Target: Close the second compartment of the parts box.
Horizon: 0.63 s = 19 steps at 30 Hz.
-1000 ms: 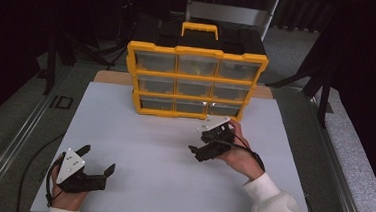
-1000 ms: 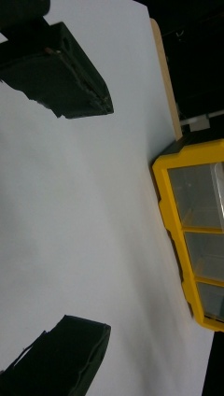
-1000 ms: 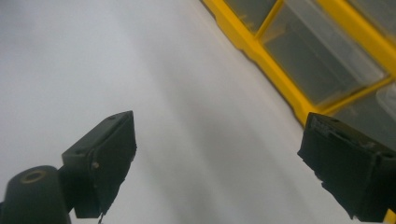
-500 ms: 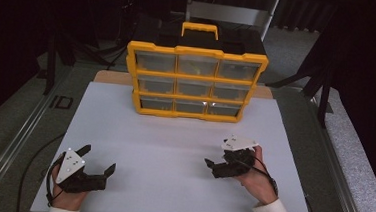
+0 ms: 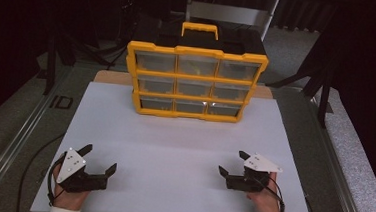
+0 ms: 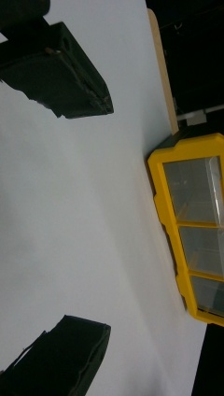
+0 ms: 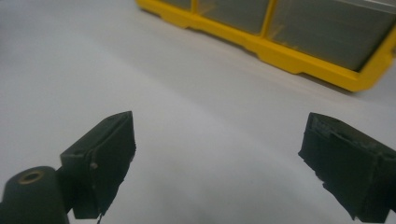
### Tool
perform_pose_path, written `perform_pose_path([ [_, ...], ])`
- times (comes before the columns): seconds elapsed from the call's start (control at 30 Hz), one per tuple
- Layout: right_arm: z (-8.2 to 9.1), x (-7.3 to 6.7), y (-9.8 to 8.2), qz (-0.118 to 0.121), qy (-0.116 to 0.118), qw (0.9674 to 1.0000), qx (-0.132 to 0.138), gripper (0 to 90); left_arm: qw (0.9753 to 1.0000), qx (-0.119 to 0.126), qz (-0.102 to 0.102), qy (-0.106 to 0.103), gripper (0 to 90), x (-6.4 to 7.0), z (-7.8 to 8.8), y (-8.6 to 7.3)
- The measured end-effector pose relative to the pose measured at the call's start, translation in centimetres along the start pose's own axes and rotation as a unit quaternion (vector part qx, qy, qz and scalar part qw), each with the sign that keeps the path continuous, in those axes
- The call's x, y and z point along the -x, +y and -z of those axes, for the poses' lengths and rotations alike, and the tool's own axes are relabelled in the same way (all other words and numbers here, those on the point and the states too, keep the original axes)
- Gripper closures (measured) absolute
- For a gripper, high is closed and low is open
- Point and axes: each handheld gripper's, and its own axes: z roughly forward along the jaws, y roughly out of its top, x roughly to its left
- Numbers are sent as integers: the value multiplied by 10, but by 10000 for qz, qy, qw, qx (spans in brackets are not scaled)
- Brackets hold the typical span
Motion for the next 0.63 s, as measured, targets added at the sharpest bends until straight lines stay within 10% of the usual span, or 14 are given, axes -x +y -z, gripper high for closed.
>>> perform_pose_path([
  [0.23,16,5,-19,-378,-224,9965,705,97,10000,60,-24,-30,1,2,-1,-1],
  [0.63,23,6,-29,-227,-418,9953,849,97,9998,157,49,93,1,-1,0,-6],
])
